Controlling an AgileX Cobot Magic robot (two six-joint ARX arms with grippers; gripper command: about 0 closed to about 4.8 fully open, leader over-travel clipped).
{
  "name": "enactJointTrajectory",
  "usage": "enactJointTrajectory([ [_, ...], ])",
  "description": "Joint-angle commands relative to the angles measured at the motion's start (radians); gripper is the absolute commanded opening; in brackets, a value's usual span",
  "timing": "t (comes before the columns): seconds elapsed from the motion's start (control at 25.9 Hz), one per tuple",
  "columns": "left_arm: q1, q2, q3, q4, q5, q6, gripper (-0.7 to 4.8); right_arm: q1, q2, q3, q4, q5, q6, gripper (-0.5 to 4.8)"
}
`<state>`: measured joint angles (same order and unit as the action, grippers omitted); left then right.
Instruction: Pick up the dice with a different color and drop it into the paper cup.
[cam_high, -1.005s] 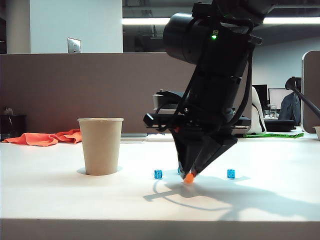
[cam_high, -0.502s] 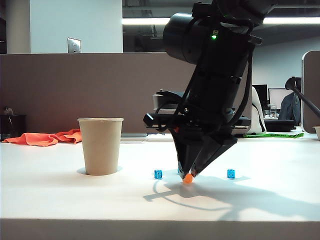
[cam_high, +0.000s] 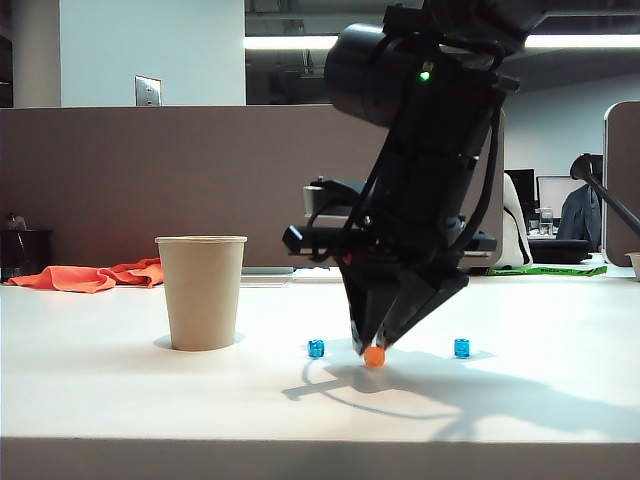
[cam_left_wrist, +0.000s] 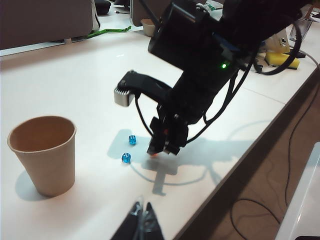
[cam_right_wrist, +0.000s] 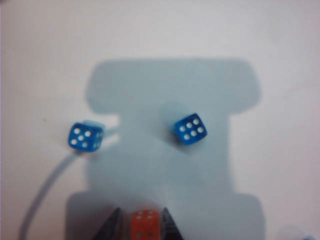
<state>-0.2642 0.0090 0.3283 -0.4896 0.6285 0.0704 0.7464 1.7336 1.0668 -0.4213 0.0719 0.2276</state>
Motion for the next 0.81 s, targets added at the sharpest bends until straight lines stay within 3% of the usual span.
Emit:
enactJointTrajectory([
  [0.04, 0.000, 0.001, 0.006, 0.015, 0.004, -0.004, -0.06, 0.002, 0.033, 0.002, 0.000, 0.004, 0.001, 0.99],
  [0.15, 0.000, 0.001, 0.006, 0.015, 0.004, -0.003, -0.06, 0.003, 0.038, 0.002, 0.000, 0.000, 0.001, 0.98],
  [0.39, 0.000, 0.001, 0.006, 0.015, 0.004, -0.003, -0.06, 0.003, 0.038, 0.003, -0.016, 0.001, 0.001, 0.30],
  [0.81, 0.000, 0.001, 0.006, 0.015, 0.004, -0.003, -0.06, 0.002, 0.027, 0.043, -0.062, 0.001, 0.001, 0.18],
])
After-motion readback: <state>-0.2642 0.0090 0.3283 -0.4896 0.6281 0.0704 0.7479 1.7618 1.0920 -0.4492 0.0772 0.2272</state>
